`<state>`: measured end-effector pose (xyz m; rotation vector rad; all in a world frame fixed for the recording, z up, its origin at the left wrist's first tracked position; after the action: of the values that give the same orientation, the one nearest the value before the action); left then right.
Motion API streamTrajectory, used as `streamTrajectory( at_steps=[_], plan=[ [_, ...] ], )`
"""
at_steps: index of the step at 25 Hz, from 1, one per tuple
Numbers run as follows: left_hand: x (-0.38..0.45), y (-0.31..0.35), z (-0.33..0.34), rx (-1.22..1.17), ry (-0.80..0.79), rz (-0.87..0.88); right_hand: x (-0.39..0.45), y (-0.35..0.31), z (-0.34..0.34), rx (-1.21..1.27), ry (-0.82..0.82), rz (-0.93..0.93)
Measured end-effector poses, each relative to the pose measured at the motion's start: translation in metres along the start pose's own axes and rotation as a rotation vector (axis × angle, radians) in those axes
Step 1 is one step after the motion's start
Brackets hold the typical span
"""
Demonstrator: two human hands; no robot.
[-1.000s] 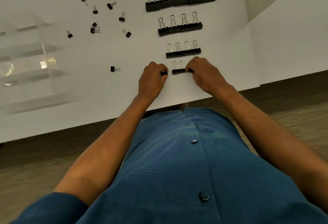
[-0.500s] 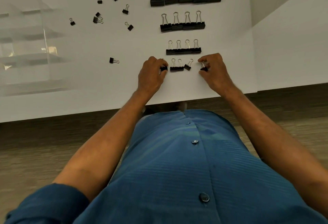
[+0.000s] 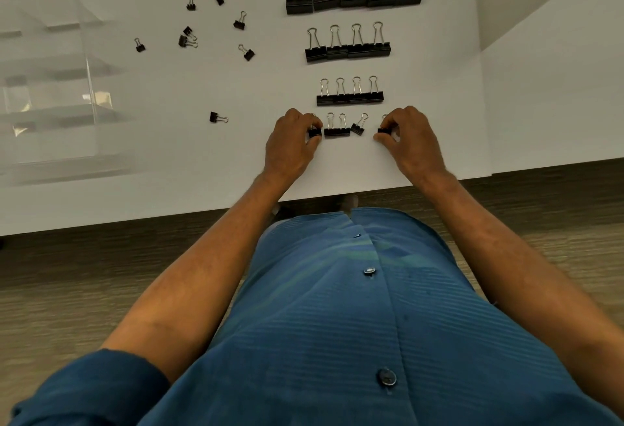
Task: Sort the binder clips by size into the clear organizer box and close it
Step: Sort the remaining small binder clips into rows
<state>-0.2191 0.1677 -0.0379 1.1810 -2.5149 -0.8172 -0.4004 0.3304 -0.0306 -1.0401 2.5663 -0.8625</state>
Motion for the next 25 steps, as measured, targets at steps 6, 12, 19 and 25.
streamTrajectory(
  at_steps=[6,12,19,25],
  plan=[
    [0.002,0.003,0.002,0.016,-0.015,0.007,0.000,-0.004,0.010,0.036,0.000,-0.027],
    [0.002,0.003,0.001,0.025,-0.020,0.008,-0.003,-0.016,0.013,0.067,0.001,-0.082],
    [0.003,0.006,0.000,0.025,-0.025,0.019,-0.003,-0.027,0.024,0.003,0.008,-0.177],
    [0.004,0.013,0.002,0.028,-0.028,0.027,0.000,-0.023,0.024,-0.010,-0.017,-0.184]
  ],
)
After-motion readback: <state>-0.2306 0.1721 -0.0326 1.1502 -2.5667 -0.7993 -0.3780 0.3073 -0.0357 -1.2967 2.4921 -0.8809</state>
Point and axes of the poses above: each hand's wrist, its own x-axis towards the middle knuckle, its own z-axis out of the palm, y = z × x, the point moved 6 cm from there along x, towards the middle knuckle, and after that the axes turned 15 degrees about y, right-handed, at the moved point
